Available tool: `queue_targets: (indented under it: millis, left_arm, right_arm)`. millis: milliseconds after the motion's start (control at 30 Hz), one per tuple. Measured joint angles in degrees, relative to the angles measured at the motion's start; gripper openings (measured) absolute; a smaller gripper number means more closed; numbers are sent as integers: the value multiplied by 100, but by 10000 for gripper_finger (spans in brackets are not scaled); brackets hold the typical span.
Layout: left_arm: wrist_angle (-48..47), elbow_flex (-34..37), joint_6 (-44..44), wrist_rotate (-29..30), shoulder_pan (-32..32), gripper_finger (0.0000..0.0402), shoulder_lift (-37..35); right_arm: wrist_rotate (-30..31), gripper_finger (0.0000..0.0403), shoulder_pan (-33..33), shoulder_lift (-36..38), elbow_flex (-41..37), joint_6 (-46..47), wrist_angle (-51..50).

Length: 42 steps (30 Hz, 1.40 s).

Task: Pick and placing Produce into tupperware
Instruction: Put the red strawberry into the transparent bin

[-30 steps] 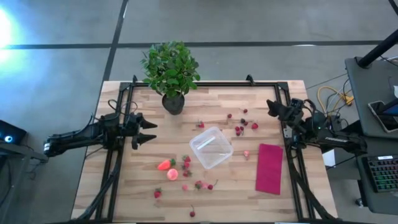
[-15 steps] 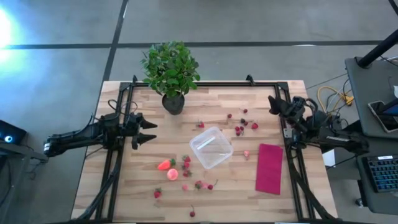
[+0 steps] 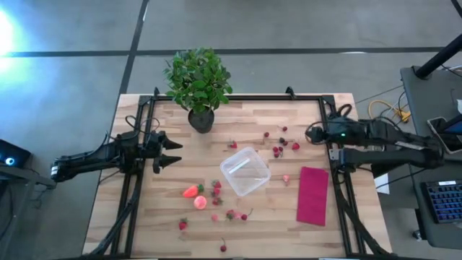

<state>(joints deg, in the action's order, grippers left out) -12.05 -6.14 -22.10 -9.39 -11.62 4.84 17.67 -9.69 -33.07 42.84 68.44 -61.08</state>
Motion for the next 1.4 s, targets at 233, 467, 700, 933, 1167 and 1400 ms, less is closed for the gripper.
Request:
queue_targets:
  millis: [233,467,700,933,1167,1400]
  left_arm:
    - [0,1,-1,0,0,293,2]
    - [0,1,1,0,0,293,2]
    - [0,0,0,-1,0,293,1]
    - [0,1,1,-1,0,293,0]
    - [0,1,0,-2,-2,293,0]
    - [0,1,0,0,-1,293,0]
  right_arm:
    - [-364,247,-9,-1099,220,461,-688]
    - [-439,247,-9,-2207,-20,314,-676]
    - [-602,247,-239,-2873,-490,-34,494]
    - [-867,247,-801,-3400,-757,-581,850]
    - [-1016,247,-963,-3642,-766,-847,1590]
    - [-1016,247,-1126,-4143,-766,-1007,1728]
